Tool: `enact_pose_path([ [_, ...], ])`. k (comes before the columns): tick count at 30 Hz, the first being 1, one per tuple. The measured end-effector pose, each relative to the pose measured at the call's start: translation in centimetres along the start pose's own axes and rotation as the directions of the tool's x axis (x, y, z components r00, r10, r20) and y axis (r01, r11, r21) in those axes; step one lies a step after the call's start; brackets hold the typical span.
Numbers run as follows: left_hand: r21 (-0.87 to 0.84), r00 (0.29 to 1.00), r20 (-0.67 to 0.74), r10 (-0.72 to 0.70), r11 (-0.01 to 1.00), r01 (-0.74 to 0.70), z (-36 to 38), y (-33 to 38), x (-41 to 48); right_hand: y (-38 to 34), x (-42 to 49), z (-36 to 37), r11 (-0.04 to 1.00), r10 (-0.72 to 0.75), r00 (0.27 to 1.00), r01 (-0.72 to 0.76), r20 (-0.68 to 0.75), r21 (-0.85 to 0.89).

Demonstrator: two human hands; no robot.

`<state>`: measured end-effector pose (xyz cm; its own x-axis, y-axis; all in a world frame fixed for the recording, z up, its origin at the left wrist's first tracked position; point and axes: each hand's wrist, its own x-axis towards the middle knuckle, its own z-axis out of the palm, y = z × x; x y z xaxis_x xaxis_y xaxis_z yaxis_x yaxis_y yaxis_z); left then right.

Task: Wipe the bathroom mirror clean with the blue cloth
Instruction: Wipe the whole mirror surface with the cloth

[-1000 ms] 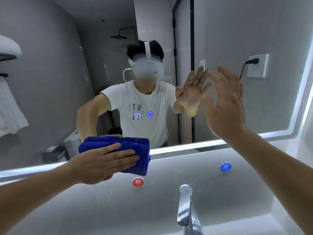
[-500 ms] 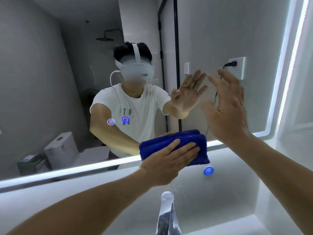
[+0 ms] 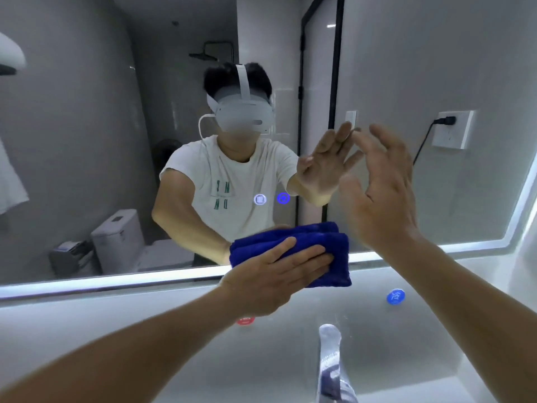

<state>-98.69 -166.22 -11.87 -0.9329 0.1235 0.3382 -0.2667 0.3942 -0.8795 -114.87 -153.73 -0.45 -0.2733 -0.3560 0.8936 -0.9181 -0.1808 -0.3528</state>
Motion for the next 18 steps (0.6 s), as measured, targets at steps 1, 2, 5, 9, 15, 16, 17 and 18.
enact_pose_path([
  [1, 0.005, 1.000, 0.001, -0.006, 1.000, 0.006, 0.0, -0.9, -1.9, -1.1, -0.2, 0.7, 1.000, -0.001, 1.000, 0.001, 0.004, 0.010],
  [2, 0.007, 1.000, 0.003, -0.014, 1.000, 0.014, 0.0, -1.7, -3.8, -2.3, -0.4, 1.5, 1.000, 0.002, 1.000, -0.002, 0.011, 0.023],
  [5, 0.021, 1.000, 0.011, -0.025, 0.999, 0.024, 0.1, -4.4, -10.2, -6.2, -1.0, 3.7, 0.997, -0.001, 1.000, -0.001, 0.025, 0.073],
  [9, 0.074, 0.999, 0.004, -0.049, 0.996, 0.049, 0.3, -7.5, -18.4, -11.2, -1.9, 6.6, 0.993, -0.031, 0.998, 0.025, 0.054, 0.112],
  [15, 0.113, 0.991, -0.031, -0.129, 0.985, 0.132, 0.9, -10.4, -27.2, -14.4, -3.1, 9.3, 0.987, -0.067, 0.994, 0.054, 0.082, 0.153],
  [16, 0.118, 0.990, -0.039, -0.138, 0.983, 0.142, 0.9, -10.4, -27.5, -14.4, -3.3, 9.3, 0.987, -0.075, 0.994, 0.062, 0.081, 0.151],
  [17, 0.123, 0.987, -0.048, -0.154, 0.980, 0.159, 1.0, -10.3, -27.5, -14.3, -3.4, 9.1, 0.986, -0.081, 0.993, 0.068, 0.081, 0.149],
  [18, 0.124, 0.982, -0.055, -0.179, 0.975, 0.185, 0.9, -9.9, -27.3, -14.0, -3.3, 8.8, 0.987, -0.082, 0.993, 0.070, 0.080, 0.148],
])
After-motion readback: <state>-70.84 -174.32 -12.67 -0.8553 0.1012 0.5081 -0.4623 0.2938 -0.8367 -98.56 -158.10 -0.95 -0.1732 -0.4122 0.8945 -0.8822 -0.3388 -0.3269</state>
